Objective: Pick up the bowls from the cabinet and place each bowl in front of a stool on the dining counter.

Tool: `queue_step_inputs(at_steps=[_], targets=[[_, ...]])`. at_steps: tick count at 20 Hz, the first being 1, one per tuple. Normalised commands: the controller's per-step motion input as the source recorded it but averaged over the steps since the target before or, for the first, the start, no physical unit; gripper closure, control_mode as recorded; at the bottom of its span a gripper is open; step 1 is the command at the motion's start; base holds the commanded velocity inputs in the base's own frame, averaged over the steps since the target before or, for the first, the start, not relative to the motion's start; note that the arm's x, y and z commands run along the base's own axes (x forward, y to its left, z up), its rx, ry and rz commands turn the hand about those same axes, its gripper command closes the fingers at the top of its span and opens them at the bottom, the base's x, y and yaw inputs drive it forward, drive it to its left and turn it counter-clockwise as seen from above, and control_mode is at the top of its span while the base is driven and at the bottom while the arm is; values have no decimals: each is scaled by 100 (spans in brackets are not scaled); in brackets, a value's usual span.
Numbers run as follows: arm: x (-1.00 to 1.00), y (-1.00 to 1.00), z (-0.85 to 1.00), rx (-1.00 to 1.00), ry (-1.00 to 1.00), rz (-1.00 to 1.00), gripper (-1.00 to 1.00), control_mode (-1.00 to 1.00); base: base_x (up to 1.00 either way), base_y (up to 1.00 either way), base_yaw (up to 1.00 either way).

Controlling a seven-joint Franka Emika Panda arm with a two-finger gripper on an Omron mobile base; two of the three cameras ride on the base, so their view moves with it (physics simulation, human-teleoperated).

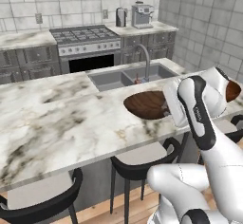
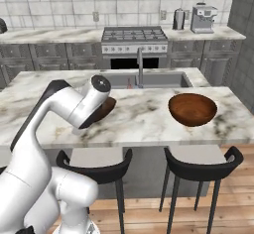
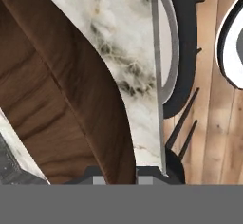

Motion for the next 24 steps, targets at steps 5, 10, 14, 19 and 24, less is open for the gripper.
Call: queue_step_inputs(at_steps=[5, 10, 14, 19, 24], targets=[[56, 3, -54, 0, -9, 0, 100, -100, 0, 0, 0], [38, 12, -37, 0, -3, 0, 100, -100, 0, 0, 0], [21, 33, -11, 0, 0, 0, 100, -100, 0, 0, 0], [9, 31, -4, 0, 1, 0, 100, -100, 0, 0, 0], [26, 7, -14, 0, 5, 0, 100, -100, 0, 0, 0]])
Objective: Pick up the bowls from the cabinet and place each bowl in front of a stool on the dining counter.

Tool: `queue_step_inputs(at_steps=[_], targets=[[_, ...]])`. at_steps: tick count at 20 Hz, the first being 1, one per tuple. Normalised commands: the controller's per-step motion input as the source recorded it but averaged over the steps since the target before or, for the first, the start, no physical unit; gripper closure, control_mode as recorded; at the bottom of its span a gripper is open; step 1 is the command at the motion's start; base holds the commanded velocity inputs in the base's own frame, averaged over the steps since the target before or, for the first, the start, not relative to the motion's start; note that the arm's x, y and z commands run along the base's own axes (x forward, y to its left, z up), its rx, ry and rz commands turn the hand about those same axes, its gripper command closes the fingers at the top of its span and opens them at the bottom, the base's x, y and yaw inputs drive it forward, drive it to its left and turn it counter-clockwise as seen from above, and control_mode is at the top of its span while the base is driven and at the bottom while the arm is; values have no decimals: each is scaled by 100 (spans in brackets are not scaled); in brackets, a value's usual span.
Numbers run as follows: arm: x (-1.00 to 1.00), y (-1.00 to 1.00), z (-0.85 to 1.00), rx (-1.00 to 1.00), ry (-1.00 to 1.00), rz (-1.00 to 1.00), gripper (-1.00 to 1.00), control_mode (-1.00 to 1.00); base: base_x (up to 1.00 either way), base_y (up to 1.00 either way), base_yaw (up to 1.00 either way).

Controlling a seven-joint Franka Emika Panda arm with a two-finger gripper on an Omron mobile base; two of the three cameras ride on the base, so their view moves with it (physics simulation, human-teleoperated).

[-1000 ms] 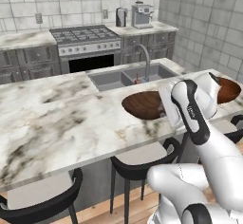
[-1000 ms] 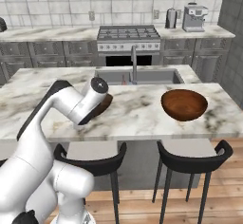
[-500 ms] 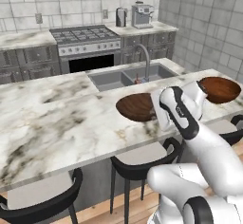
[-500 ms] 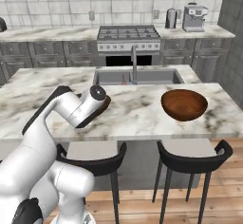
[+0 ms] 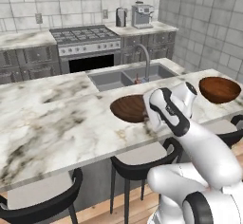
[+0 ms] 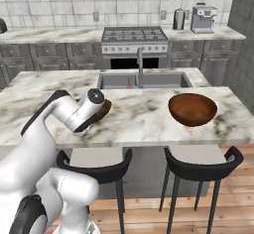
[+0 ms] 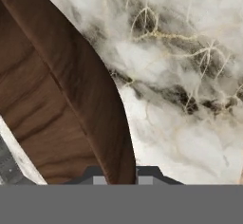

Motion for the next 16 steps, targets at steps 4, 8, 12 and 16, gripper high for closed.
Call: queue_step_inputs(at_steps=[4, 8, 12, 16], targets=[[37, 0, -27, 0, 4, 0, 100, -100, 0, 0, 0], [31, 0, -16, 0, 8, 0, 100, -100, 0, 0, 0], [3, 0, -1, 0, 16, 0, 100, -100, 0, 0, 0], [0, 0, 0, 0, 4, 0, -100, -100, 0, 0, 0]])
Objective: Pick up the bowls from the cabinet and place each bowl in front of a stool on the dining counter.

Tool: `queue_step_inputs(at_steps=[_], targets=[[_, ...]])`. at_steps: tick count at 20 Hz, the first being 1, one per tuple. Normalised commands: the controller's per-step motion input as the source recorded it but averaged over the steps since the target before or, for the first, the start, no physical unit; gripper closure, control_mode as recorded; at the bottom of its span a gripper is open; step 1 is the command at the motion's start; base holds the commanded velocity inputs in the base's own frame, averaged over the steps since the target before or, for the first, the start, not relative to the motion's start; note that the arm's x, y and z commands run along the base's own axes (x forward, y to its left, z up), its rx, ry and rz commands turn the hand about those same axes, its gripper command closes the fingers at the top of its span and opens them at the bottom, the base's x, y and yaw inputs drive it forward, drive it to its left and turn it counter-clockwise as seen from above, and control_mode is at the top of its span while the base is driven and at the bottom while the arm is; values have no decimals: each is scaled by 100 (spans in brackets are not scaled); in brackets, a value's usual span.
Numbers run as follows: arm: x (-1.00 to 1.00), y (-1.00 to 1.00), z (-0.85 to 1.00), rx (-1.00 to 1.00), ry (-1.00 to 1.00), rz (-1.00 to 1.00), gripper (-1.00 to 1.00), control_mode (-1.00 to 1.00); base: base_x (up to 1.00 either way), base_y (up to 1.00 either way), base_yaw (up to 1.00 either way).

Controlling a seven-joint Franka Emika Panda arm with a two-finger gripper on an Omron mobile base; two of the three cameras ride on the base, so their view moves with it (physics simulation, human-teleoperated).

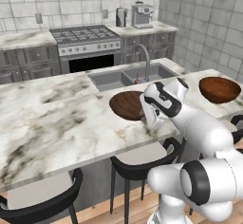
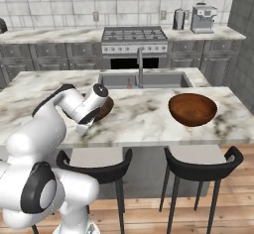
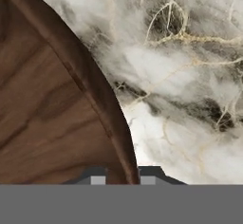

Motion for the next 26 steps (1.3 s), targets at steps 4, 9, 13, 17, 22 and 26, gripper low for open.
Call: queue_step_inputs(at_steps=[4, 9, 13, 17, 22, 26], targets=[[0, 0, 0, 0, 0, 0, -100, -100, 0, 0, 0], [-2, -4, 51, 0, 0, 0, -100, -100, 0, 0, 0], [-38, -20, 99, 0, 0, -2, -100, -100, 0, 0, 0], [-86, -35, 100, 0, 0, -5, -100, -100, 0, 0, 0], [-100, -54, 93, 0, -2, -10, -100, -100, 0, 0, 0], [-100, -51, 65, 3, -3, -13, -100, -100, 0, 0, 0]])
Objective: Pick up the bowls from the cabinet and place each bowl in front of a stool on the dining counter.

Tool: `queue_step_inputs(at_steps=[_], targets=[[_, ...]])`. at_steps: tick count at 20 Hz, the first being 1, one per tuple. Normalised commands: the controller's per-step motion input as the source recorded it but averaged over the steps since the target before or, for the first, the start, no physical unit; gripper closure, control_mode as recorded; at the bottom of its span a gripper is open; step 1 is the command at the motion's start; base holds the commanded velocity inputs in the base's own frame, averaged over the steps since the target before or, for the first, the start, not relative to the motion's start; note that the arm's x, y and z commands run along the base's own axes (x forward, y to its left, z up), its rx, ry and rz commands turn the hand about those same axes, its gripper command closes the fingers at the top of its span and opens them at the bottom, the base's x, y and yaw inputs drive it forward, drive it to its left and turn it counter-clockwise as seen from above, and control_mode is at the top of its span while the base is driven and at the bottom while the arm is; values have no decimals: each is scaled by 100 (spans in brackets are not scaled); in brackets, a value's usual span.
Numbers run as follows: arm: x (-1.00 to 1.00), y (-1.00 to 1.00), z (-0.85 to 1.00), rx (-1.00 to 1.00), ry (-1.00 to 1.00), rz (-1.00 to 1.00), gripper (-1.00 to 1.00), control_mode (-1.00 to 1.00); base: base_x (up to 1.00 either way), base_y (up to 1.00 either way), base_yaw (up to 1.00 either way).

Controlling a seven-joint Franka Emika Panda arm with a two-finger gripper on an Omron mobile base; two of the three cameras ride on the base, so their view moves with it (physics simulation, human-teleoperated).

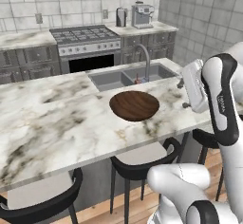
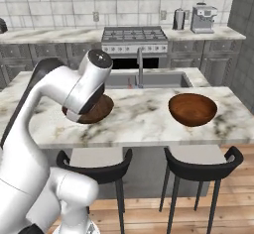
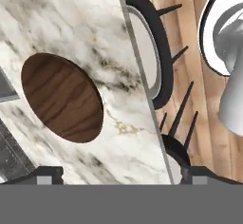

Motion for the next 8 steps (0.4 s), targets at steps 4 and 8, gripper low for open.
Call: queue_step_inputs(at_steps=[4, 8], targets=[[-100, -17, 58, 1, -5, -21, -100, -100, 0, 0, 0], [-100, -2, 69, 0, -10, -22, -100, -100, 0, 0, 0]])
